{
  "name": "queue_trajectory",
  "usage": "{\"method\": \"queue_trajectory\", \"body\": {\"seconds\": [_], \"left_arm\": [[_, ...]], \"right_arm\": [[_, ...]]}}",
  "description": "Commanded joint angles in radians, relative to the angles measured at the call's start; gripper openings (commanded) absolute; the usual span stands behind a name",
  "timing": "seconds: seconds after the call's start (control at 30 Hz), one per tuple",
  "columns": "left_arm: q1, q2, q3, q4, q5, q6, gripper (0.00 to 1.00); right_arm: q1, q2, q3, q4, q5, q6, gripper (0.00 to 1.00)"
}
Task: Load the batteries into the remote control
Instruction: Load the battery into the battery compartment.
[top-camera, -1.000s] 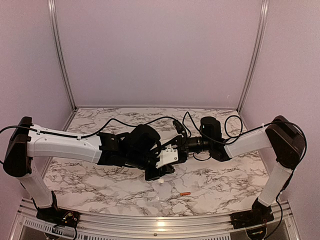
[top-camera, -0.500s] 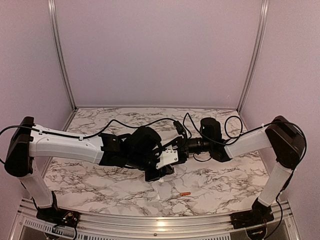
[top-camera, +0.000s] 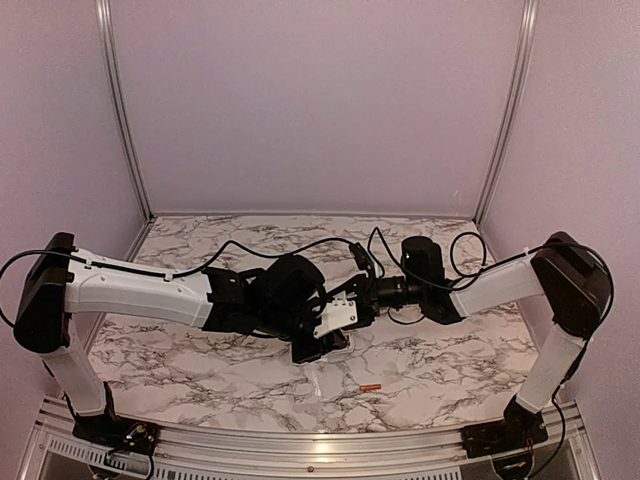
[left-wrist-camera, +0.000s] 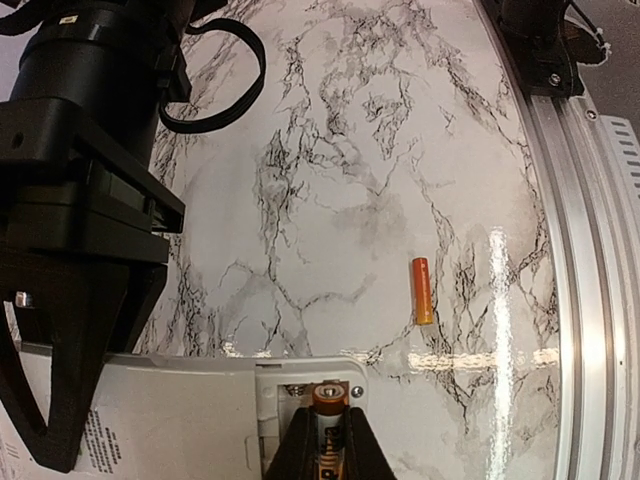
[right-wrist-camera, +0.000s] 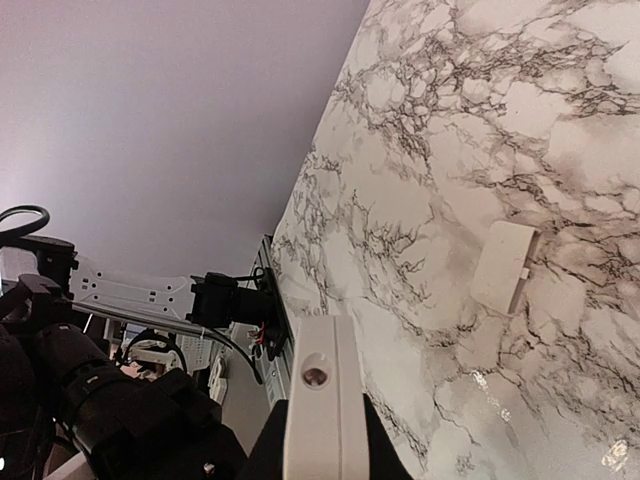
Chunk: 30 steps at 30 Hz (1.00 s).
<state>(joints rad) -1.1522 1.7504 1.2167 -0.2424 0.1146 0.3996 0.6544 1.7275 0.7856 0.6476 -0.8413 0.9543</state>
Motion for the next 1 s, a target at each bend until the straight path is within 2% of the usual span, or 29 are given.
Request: {"method": "queue_trajectory", "body": {"seconds": [0.0,0.97], "left_arm": [[0.025,0.083,-0.029,-0.217,-0.050,-0.011,0.00],[0.022,0.270,0.072,-0.330,-0.187,-0.029,0.00]], "right_arm": [[-0.016,-0.082,0.018,0.053,-0.061,0.052,0.00],[-0.021,-0.078,0.004,0.074,-0.051,0.096,0.00]]}}
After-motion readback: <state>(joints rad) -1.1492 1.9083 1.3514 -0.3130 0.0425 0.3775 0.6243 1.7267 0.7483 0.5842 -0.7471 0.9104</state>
